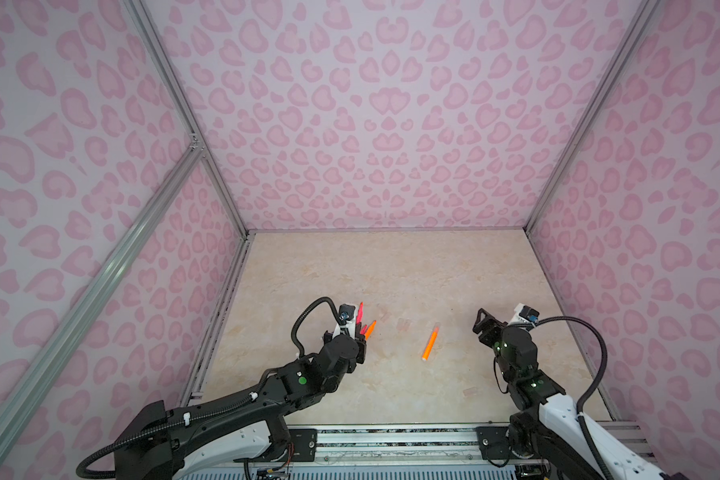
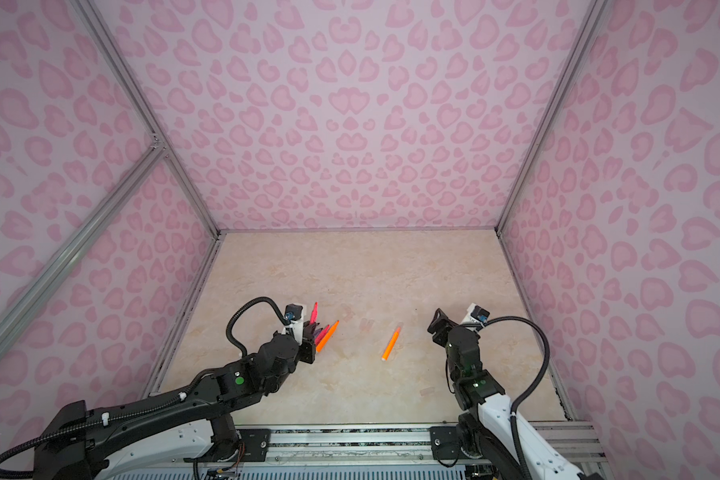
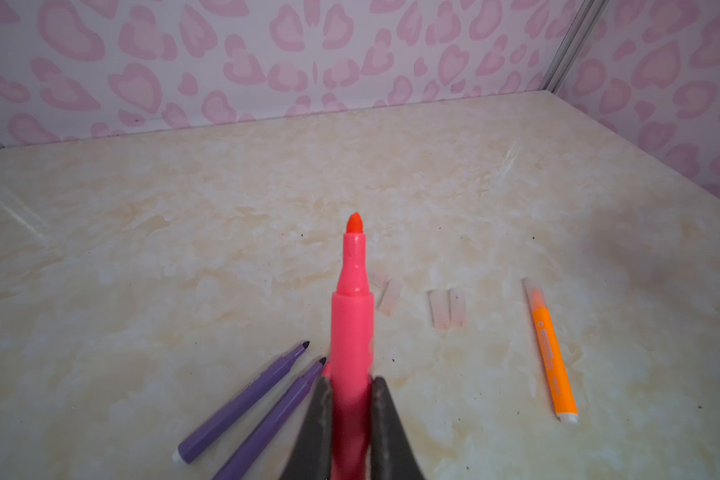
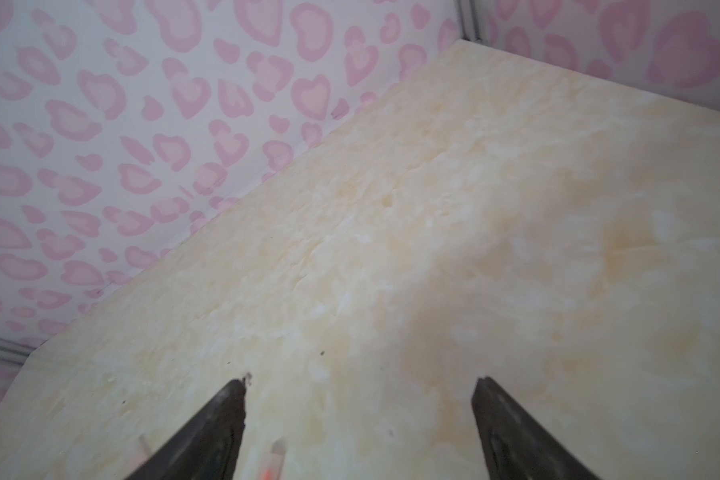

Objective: Insert the pens into the pen caps

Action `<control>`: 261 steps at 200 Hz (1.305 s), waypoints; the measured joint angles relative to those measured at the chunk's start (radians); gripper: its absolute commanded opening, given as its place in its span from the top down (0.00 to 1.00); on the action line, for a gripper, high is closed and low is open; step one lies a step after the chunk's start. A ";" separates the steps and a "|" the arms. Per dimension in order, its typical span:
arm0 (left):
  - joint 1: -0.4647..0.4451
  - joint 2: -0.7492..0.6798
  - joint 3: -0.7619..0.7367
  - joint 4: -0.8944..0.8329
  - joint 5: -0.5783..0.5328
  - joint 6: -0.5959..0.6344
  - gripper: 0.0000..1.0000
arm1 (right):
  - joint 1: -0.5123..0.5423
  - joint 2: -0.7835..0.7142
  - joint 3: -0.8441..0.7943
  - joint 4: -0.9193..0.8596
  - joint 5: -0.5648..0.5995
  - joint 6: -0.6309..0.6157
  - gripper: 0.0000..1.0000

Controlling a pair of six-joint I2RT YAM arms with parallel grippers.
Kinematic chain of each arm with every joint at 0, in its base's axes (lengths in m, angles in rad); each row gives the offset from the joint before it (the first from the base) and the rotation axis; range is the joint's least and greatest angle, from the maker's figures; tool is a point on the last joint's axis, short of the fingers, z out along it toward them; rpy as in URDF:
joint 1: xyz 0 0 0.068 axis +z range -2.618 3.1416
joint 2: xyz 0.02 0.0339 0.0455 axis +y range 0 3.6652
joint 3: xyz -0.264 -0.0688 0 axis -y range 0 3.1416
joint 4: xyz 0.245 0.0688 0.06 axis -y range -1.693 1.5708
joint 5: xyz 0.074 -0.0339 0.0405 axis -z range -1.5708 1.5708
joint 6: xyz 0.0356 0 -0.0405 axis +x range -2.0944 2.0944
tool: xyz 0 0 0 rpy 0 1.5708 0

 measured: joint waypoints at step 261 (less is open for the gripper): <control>0.190 -0.190 -0.065 0.127 0.575 0.057 0.97 | 0.708 0.564 0.525 0.237 -0.068 -0.068 0.36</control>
